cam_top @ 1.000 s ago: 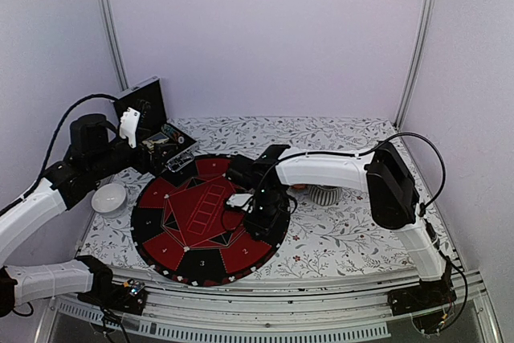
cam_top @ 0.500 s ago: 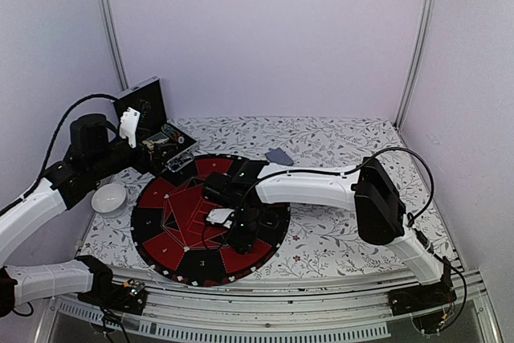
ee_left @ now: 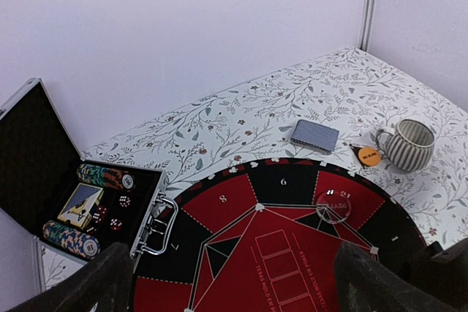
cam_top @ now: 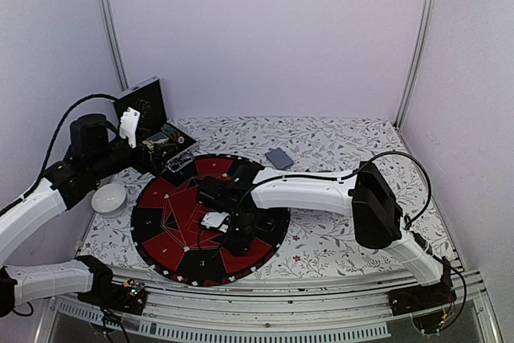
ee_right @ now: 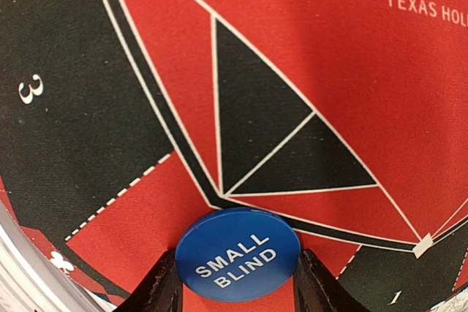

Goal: Distribute texas hold em gaming equipment
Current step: Place the small blind button at position2.

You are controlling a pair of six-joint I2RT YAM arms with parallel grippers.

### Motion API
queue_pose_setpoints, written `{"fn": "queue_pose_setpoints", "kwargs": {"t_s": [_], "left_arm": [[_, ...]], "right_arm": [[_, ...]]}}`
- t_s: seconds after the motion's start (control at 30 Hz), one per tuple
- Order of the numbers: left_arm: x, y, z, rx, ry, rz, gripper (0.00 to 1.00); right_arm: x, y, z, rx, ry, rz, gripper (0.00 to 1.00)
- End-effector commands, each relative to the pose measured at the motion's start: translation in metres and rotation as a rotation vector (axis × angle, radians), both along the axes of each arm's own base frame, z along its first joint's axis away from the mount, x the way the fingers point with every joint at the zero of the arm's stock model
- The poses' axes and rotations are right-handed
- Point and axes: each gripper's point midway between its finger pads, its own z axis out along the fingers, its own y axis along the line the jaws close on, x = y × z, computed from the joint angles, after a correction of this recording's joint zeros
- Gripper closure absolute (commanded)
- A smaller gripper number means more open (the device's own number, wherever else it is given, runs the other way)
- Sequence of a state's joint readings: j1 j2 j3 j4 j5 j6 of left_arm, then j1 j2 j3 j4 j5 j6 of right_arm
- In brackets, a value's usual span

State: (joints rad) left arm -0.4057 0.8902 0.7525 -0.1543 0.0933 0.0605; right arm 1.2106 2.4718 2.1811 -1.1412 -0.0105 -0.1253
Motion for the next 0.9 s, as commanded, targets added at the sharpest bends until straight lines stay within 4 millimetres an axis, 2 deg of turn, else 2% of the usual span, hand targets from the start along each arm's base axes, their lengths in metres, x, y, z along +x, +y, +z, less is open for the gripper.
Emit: {"fn": "queue_pose_setpoints", "kwargs": {"t_s": [0.0,0.37,0.43,0.53,0.63,0.7,0.73,0.8,0.87], "left_arm": [[-0.003,-0.002,-0.002,0.008,-0.01,-0.011,0.02],[-0.003,-0.002,0.0,0.006,-0.014,-0.015,0.02],[-0.003,-0.002,-0.001,0.008,-0.013,-0.012,0.02],[-0.003,-0.001,-0.001,0.008,-0.012,-0.011,0.02],[-0.003,-0.002,-0.001,0.009,-0.012,-0.012,0.02],[-0.003,-0.002,-0.002,0.009,-0.01,-0.012,0.02],[-0.002,-0.002,-0.002,0.008,-0.01,-0.012,0.02],[-0.003,-0.002,-0.002,0.009,-0.01,-0.012,0.02],[-0.003,-0.002,-0.002,0.009,-0.01,-0.013,0.02]], "right_arm": [[-0.011,0.003,0.0,-0.001,0.015,0.033,0.61],[-0.009,-0.004,0.006,-0.012,-0.001,0.031,0.6],[-0.009,-0.005,0.006,-0.015,-0.001,0.03,0.54],[-0.007,-0.001,0.014,0.009,-0.015,0.022,0.36],[0.0,0.006,0.038,0.065,-0.057,0.015,0.19],[0.011,0.007,0.054,0.096,-0.097,-0.001,0.14],[0.018,0.006,0.078,0.141,-0.123,-0.017,0.12],[0.04,-0.002,0.1,0.179,-0.151,-0.073,0.1],[0.069,-0.021,0.112,0.181,-0.184,-0.159,0.09]]}}
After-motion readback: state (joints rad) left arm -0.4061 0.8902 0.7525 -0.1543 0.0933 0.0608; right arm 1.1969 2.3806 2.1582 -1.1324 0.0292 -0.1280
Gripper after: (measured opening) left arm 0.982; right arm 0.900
